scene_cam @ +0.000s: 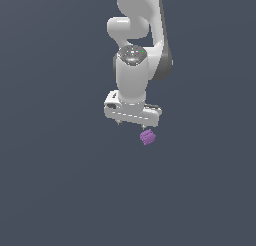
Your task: Pick up the object and move it to a goal position.
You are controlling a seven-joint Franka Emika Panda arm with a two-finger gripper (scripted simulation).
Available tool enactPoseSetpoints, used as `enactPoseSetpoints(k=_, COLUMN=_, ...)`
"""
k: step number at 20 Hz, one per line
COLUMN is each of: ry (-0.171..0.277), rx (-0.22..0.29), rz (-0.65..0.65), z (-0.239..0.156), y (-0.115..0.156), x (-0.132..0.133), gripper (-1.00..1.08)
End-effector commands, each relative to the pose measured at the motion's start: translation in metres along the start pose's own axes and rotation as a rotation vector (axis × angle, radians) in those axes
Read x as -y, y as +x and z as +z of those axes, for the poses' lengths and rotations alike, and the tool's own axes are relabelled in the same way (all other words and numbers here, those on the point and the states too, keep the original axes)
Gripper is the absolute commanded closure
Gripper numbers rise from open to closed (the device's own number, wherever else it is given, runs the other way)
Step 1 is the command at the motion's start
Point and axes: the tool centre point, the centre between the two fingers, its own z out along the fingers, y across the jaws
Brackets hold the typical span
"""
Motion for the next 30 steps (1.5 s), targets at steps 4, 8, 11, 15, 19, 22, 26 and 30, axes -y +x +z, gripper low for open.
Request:
enactPoseSetpoints(k=4, ry=0.000, rx=0.003, rz=0.122, z=0.014, y=-0.006, x=0.013, gripper=-0.92)
enactPoseSetpoints(k=8, ry=-0.001, rx=0.005, rz=0.212, z=0.024, y=-0.011, x=0.022, gripper=-0.92)
enactPoseSetpoints(k=11, ry=-0.002, rx=0.006, rz=0.279, z=0.031, y=-0.014, x=0.029, gripper=-0.92)
enactPoseSetpoints(k=15, ry=-0.003, rx=0.008, rz=0.369, z=0.041, y=-0.019, x=0.038, gripper=-0.92)
enactPoseSetpoints(k=19, ry=-0.006, rx=0.008, rz=0.458, z=0.050, y=-0.025, x=0.046, gripper=-0.92)
enactPoseSetpoints(k=22, ry=-0.008, rx=0.009, rz=0.525, z=0.058, y=-0.029, x=0.052, gripper=-0.92)
enactPoseSetpoints(k=26, ry=-0.010, rx=0.008, rz=0.613, z=0.067, y=-0.035, x=0.060, gripper=-0.92)
enactPoseSetpoints(k=30, ry=-0.013, rx=0.008, rz=0.686, z=0.075, y=-0.039, x=0.066, gripper=-0.92)
